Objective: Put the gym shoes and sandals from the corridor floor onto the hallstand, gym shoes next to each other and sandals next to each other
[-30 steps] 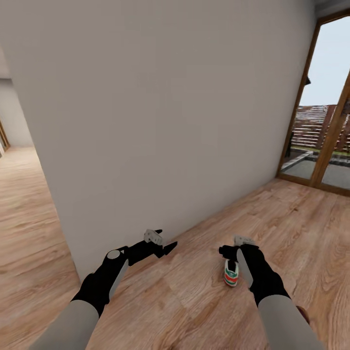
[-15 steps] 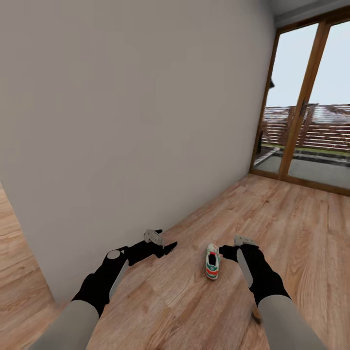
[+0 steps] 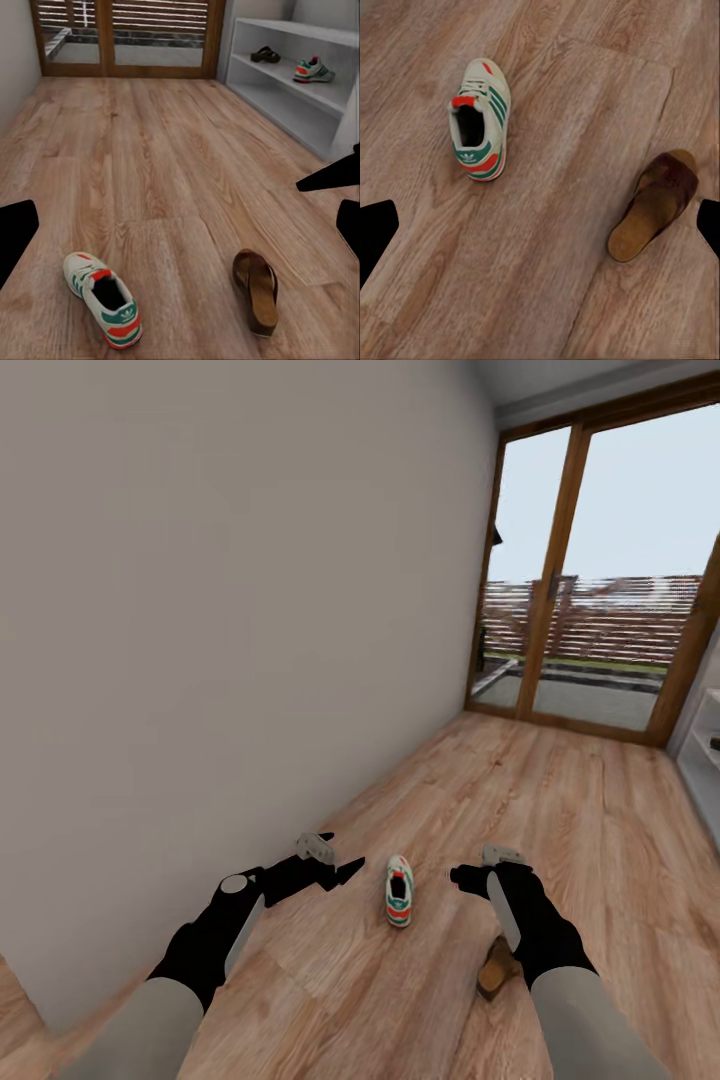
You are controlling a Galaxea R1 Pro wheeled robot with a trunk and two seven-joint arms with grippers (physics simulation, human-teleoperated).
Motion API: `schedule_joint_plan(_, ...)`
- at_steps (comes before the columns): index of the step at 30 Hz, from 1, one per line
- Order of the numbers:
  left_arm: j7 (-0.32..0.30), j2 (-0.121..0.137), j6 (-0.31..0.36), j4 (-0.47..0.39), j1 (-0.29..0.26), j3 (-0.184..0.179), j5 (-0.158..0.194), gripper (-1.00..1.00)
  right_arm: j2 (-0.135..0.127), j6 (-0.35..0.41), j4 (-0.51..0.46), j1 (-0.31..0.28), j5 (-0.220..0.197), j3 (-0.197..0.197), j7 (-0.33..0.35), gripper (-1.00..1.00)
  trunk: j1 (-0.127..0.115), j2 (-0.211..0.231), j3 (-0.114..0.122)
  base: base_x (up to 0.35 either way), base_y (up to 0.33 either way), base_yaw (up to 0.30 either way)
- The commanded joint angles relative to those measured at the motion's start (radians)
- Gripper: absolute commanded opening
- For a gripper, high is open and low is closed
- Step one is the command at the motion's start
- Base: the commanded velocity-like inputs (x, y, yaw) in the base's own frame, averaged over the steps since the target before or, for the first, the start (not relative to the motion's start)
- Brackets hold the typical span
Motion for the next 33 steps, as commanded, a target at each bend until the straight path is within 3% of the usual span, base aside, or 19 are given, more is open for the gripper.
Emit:
schedule_joint_plan(1,-0.002,0.0,0.0,-0.001,0.0,0.0,-0.001,1.0,0.001,0.004,-0.001,-0.001,-0.004,-0.002,-0.005,1.0,0.0,0.0,-0.001,0.0,0.0,-0.3)
schedule_joint_plan(25,0.0,0.002,0.001,0.0,0.0,0.004,0.002,1.0,0.0,0.004,-0.001,-0.001,-0.003,-0.004,-0.005,1.0,0.0,0.0,-0.001,0.001,0.0,-0.3)
schedule_joint_plan(33,0.001,0.002,0.001,0.0,0.0,0.004,0.002,1.0,0.0,0.004,0.0,-0.001,-0.003,-0.004,-0.005,1.0,0.0,0.0,-0.001,0.137,0.0,-0.299)
